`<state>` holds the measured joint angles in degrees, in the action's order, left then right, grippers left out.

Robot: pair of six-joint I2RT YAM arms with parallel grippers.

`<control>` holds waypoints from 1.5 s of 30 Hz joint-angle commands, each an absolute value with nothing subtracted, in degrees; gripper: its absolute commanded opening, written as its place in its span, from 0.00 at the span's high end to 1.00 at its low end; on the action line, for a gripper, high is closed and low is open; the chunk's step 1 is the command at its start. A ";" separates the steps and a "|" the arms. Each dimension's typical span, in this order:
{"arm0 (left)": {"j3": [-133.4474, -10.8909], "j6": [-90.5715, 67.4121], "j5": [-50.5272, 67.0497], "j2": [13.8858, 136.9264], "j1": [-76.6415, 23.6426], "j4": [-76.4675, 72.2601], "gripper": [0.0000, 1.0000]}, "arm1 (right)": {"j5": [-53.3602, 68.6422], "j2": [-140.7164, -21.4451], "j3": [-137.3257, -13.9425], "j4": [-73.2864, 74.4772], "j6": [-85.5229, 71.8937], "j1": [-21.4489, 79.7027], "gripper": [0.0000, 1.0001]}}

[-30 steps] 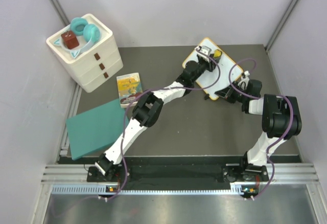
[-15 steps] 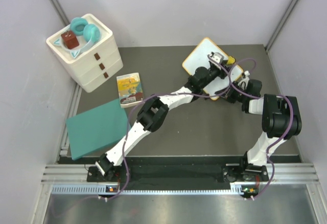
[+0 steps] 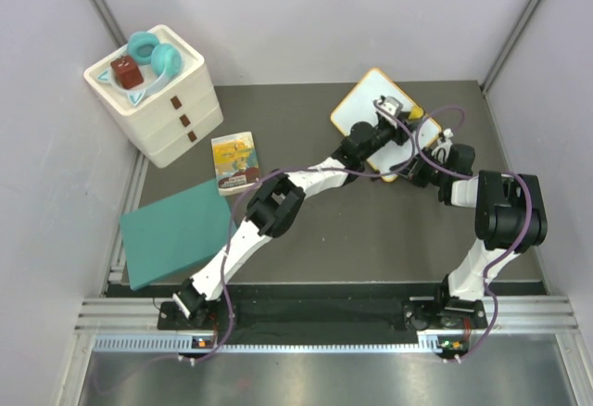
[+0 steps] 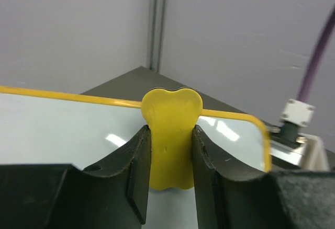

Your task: Erase the whiteboard

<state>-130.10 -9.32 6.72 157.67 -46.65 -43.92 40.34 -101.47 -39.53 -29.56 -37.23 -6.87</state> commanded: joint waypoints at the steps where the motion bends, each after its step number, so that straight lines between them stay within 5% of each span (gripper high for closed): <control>1: -130.43 -12.65 12.56 157.24 -51.24 -42.10 1.00 | 38.85 -102.13 -40.52 -25.05 -34.28 -5.71 1.00; 8: -123.22 -10.38 11.08 154.60 -52.03 -44.91 1.00 | 38.93 -102.39 -40.61 -25.05 -34.36 -5.63 1.00; 21: -138.43 -1.84 -2.19 160.93 -49.05 -39.73 1.00 | 38.94 -102.22 -40.52 -25.05 -34.19 -5.71 1.00; 29: -126.04 -5.27 3.06 155.39 -47.46 -41.92 1.00 | 39.02 -102.39 -40.61 -25.05 -34.28 -5.62 1.00; 45: -133.07 -8.10 13.80 156.54 -50.89 -36.30 1.00 | 39.02 -102.48 -40.78 -24.87 -34.19 -5.62 1.00</control>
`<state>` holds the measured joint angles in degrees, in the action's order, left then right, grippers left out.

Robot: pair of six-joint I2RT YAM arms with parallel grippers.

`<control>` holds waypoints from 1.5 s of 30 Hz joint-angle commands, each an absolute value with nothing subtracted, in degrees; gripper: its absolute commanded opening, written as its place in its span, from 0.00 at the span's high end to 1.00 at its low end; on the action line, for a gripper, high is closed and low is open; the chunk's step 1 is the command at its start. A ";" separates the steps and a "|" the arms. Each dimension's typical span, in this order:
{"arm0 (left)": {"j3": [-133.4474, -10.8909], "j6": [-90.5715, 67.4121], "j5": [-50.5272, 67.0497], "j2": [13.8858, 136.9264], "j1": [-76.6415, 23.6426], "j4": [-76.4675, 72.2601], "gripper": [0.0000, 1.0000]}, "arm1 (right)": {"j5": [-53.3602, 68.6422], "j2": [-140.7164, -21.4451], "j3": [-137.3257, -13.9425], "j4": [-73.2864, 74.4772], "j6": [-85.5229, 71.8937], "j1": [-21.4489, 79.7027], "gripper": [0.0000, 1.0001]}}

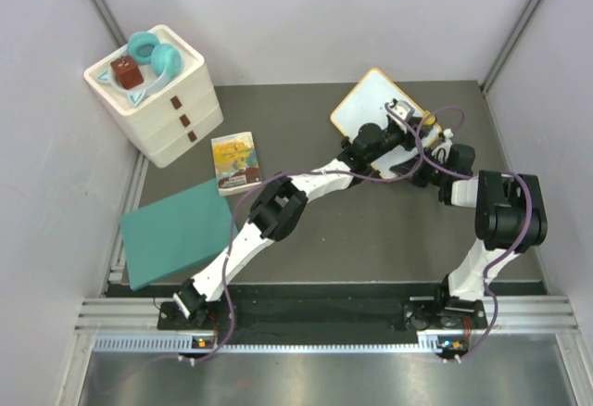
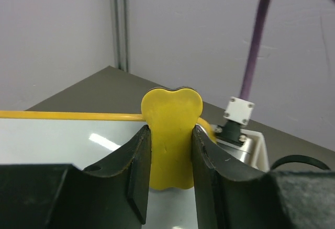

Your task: Erase the whiteboard

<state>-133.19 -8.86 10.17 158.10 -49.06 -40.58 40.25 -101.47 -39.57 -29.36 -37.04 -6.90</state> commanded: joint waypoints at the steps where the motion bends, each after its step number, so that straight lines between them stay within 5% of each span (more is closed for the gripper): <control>1: -130.89 -7.74 13.28 156.10 -51.06 -36.91 1.00 | 39.02 -102.48 -40.78 -24.87 -34.19 -5.71 1.00; 15: -128.06 -3.68 -5.53 156.89 -46.24 -41.13 1.00 | 39.29 -102.48 -40.69 -24.96 -34.10 -5.63 1.00; 29: -122.61 -10.90 -4.76 154.86 -37.62 -40.87 1.00 | 39.46 -102.57 -40.78 -24.96 -34.19 -5.63 1.00; 45: -129.72 -15.12 5.62 156.62 -41.04 -43.59 1.00 | 39.46 -102.66 -40.78 -24.96 -34.01 -5.62 1.00</control>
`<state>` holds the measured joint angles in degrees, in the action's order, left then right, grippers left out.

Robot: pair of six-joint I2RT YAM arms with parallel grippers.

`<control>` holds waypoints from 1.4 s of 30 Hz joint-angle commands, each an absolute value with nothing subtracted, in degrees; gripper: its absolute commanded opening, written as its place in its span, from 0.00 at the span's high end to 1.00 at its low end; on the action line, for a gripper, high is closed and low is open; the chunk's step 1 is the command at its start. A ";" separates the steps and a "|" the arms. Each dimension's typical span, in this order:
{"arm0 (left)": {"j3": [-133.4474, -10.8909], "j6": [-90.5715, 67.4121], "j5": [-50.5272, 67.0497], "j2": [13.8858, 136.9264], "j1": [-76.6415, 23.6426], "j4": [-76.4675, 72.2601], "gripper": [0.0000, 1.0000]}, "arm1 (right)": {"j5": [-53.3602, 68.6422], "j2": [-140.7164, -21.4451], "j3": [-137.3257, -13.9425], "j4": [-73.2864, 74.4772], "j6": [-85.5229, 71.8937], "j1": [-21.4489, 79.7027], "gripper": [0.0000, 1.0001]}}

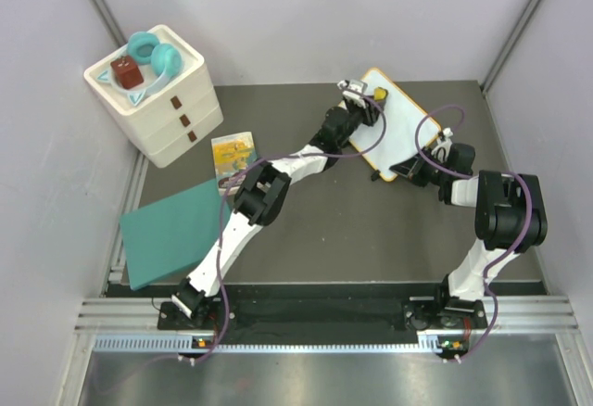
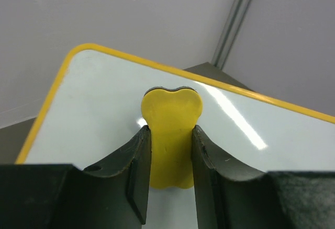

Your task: Erase the whiteboard

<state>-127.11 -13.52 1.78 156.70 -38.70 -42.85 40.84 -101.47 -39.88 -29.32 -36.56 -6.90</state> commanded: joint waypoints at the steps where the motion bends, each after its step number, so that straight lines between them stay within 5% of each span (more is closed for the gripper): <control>1: -130.16 -15.29 5.71 156.53 -41.13 -42.81 1.00 | 39.46 -102.66 -40.69 -24.96 -34.01 -5.62 1.00; 22: -130.52 -10.10 -9.32 158.03 -38.41 -45.69 1.00 | 39.64 -102.66 -40.69 -25.14 -34.01 -5.62 1.00; 38: -128.15 -15.83 6.76 156.19 -40.25 -46.66 1.00 | 39.73 -102.66 -40.69 -25.22 -34.10 -5.71 1.00; 42: -114.73 -13.45 3.00 149.08 -39.99 -52.63 1.00 | 39.73 -102.39 -40.61 -25.22 -33.93 -5.63 1.00</control>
<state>-125.10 -14.81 2.35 156.70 -39.13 -46.61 40.86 -101.47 -39.88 -29.32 -36.42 -6.87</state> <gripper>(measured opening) 0.375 0.139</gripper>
